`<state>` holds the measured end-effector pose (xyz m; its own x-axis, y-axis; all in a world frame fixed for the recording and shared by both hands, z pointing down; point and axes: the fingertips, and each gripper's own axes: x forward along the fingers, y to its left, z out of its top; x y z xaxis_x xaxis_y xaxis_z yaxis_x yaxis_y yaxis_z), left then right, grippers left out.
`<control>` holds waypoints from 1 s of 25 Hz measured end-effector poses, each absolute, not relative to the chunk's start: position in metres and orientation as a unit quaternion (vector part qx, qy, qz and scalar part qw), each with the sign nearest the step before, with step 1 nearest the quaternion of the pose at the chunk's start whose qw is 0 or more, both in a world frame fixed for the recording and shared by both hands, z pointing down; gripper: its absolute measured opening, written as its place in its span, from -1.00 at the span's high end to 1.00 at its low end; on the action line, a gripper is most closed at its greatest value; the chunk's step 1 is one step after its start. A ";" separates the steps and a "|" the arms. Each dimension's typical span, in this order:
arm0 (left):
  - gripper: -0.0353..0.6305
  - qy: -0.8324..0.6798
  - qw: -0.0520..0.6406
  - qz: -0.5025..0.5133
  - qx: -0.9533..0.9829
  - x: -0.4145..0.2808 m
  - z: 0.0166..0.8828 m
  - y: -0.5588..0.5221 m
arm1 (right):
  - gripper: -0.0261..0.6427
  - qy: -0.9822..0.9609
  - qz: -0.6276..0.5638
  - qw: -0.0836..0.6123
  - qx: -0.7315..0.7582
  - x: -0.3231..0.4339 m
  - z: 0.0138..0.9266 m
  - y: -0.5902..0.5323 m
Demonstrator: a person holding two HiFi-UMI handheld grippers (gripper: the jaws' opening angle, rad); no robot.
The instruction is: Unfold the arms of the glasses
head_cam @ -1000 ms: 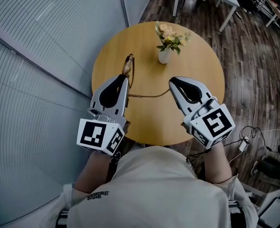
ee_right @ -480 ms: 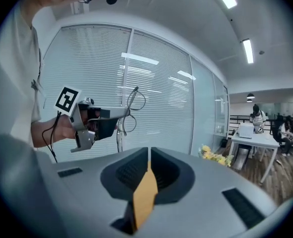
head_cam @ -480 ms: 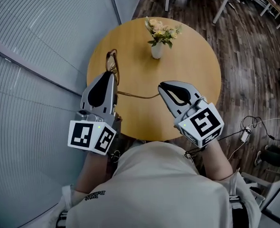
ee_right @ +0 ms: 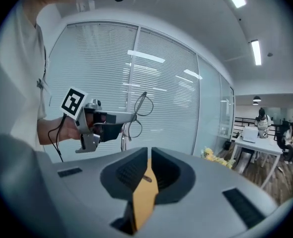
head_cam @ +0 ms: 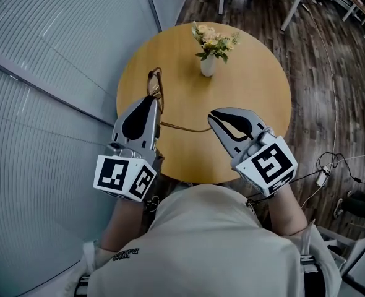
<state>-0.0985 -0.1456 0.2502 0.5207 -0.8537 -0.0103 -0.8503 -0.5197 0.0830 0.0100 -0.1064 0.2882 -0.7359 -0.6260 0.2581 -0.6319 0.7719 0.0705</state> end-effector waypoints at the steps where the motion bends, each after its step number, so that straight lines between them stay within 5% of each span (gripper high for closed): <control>1: 0.77 -0.485 0.035 -0.026 0.873 -0.097 0.250 -0.145 | 0.80 -0.934 0.009 0.134 0.332 0.009 0.283 -0.108; 25: 0.77 -0.433 0.037 -0.013 0.900 -0.063 0.256 -0.130 | 0.63 -0.957 -0.032 0.239 0.164 -0.069 0.308 -0.104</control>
<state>-0.0633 -0.1301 0.2562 0.6240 -0.7814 0.0091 -0.7794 -0.6216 0.0782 -0.0686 -0.1038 0.3076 -0.8320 -0.3292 0.4465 -0.2985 0.9441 0.1399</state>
